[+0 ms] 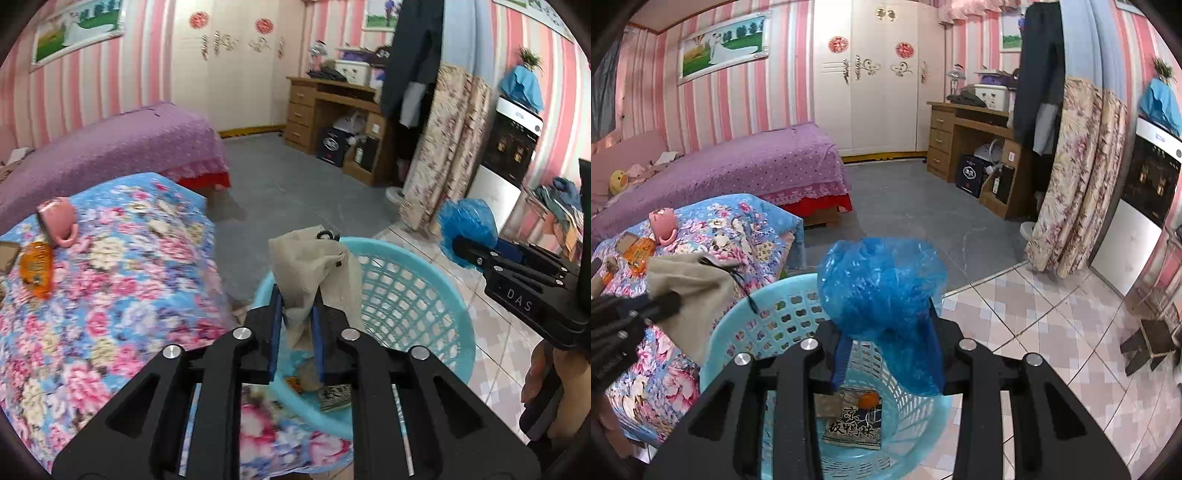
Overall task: Collect trash
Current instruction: 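Carry the blue bag and beige pouch over the blue basket, then open both tools to drop the bag and pouch into the basket, then move both tools back over the bed toward the remaining items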
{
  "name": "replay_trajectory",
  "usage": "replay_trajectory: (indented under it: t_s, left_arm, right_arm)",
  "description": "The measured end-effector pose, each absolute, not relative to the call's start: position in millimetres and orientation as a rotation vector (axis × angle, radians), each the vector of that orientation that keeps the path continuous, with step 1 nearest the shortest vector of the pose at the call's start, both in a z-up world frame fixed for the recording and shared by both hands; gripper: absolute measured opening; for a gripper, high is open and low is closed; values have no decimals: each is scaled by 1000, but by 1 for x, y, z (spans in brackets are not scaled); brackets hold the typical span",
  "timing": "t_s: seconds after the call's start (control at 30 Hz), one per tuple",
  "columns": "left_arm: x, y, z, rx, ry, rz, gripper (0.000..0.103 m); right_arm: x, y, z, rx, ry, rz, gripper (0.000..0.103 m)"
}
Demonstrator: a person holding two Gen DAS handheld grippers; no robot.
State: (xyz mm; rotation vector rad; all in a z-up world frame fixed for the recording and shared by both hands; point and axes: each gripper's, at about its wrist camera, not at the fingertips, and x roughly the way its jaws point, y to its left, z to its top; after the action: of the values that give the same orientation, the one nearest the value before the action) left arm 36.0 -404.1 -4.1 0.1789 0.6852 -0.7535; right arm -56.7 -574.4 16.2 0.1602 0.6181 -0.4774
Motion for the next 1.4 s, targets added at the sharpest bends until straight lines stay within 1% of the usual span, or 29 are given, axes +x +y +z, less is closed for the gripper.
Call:
replay_trajectory:
  t_s: [0.03,0.07,0.1,0.13,0.17,0.2,0.23,0.27,0.47,0.53,0.57,0.6,0.67,0.73,0.77,0.8,0.87,1.0,1.2,1.33,1.4]
  left_arm:
    - [37,-409,-7,187,692,-755,22]
    - [38,-413,-8,191,697,-758,33]
    - [39,-416,-9,192,703,-763,41]
    - [40,-414,-10,188,701,-760,56]
    - [41,-413,-9,183,693,-754,68]
    - [42,-408,-7,182,669,-739,74]
    - [42,-406,-6,185,653,-723,84]
    - [43,-402,-4,189,636,-703,90]
    - [56,-377,9,190,572,-631,97]
    - [59,-368,12,184,558,-608,98]
    - [60,-363,13,181,558,-601,98]
    - [64,-356,14,171,562,-594,98]
    - [68,-348,14,159,568,-584,98]
    - [72,-336,16,148,570,-571,98]
    - [74,-330,17,144,568,-562,98]
    - [76,-322,19,138,565,-551,98]
    - [80,-303,24,129,560,-525,98]
    - [88,-265,35,114,569,-435,98]
    - [107,-176,49,126,561,-272,98]
    - [124,-102,41,86,589,-161,98]
    - [137,-67,29,67,628,-103,98]
  right_arm:
    - [-57,-575,15,159,620,-482,36]
    - [-58,-576,14,158,622,-486,36]
    - [-58,-577,13,157,625,-490,36]
    - [-59,-578,12,156,628,-494,36]
    - [-60,-578,12,156,630,-496,36]
    - [-61,-579,12,156,630,-498,36]
    - [-61,-580,12,155,630,-500,36]
    - [-61,-581,11,157,631,-502,36]
    - [-55,-577,5,182,630,-488,36]
    - [-50,-570,1,177,636,-482,36]
    - [-46,-566,0,173,638,-481,42]
    - [-44,-562,-1,171,636,-480,60]
    - [-41,-556,0,162,625,-498,83]
    - [-38,-552,1,165,625,-489,83]
    - [-36,-549,2,167,627,-489,85]
    - [-34,-546,3,166,628,-494,89]
    - [-30,-540,6,164,623,-493,93]
    - [-18,-516,17,173,599,-458,93]
    - [15,-444,42,107,569,-339,95]
    - [41,-388,53,69,566,-252,95]
    - [56,-359,53,59,569,-208,96]
